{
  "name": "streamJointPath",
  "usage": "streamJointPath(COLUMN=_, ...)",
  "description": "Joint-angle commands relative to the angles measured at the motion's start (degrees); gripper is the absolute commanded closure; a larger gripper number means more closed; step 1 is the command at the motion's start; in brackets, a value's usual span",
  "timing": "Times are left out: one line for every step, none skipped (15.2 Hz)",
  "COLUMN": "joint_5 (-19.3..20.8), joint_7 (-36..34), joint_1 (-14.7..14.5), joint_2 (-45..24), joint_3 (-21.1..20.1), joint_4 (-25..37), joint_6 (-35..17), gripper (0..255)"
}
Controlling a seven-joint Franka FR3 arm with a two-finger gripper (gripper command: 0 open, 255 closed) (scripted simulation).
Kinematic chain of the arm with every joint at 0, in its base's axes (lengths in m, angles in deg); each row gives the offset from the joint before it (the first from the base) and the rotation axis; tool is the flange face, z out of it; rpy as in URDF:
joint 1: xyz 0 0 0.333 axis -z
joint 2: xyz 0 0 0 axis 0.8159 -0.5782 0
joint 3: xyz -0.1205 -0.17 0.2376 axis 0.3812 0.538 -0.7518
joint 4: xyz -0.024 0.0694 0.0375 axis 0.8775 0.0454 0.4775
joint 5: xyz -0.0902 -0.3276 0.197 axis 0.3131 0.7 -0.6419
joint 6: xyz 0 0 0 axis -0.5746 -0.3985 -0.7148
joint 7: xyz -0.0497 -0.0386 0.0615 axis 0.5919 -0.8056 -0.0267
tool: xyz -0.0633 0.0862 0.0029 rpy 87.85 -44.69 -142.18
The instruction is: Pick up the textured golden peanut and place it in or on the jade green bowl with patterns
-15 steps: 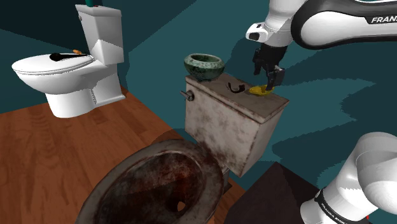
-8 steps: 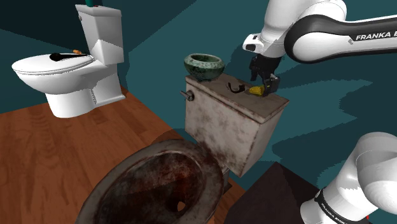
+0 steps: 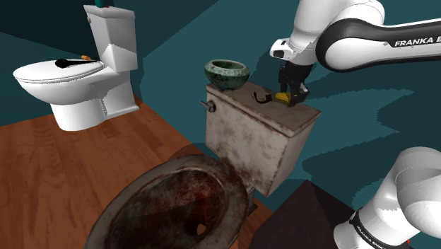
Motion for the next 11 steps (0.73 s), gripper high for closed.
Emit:
streamJointPath(joint_5=0.0, joint_7=0.0, joint_1=0.0, joint_2=0.0, joint_3=0.0, joint_4=0.0, joint_6=0.0, gripper=255)
streamJointPath(joint_5=0.0, joint_7=0.0, joint_1=0.0, joint_2=0.0, joint_3=0.0, joint_4=0.0, joint_6=0.0, gripper=255)
streamJointPath(joint_5=0.0, joint_7=0.0, joint_1=0.0, joint_2=0.0, joint_3=0.0, joint_4=0.0, joint_6=0.0, gripper=255)
streamJointPath(joint_5=0.0, joint_7=0.0, joint_1=0.0, joint_2=0.0, joint_3=0.0, joint_4=0.0, joint_6=0.0, gripper=255)
streamJointPath(joint_5=0.0, joint_7=0.0, joint_1=0.0, joint_2=0.0, joint_3=0.0, joint_4=0.0, joint_6=0.0, gripper=255)
streamJointPath(joint_5=0.0, joint_7=0.0, joint_1=0.0, joint_2=0.0, joint_3=0.0, joint_4=0.0, joint_6=0.0, gripper=255)
streamJointPath(joint_5=0.0, joint_7=0.0, joint_1=0.0, joint_2=0.0, joint_3=0.0, joint_4=0.0, joint_6=0.0, gripper=255)
streamJointPath(joint_5=0.0, joint_7=0.0, joint_1=0.0, joint_2=0.0, joint_3=0.0, joint_4=0.0, joint_6=0.0, gripper=255)
streamJointPath(joint_5=0.0, joint_7=0.0, joint_1=0.0, joint_2=0.0, joint_3=0.0, joint_4=-0.01, joint_6=-0.01, gripper=255)
streamJointPath(joint_5=-0.1, joint_7=0.24, joint_1=-0.02, joint_2=0.03, joint_3=-0.04, joint_4=0.72, joint_6=0.71, gripper=255)
streamJointPath(joint_5=-0.2, joint_7=0.48, joint_1=-0.03, joint_2=0.03, joint_3=-0.08, joint_4=1.47, joint_6=1.43, gripper=255)
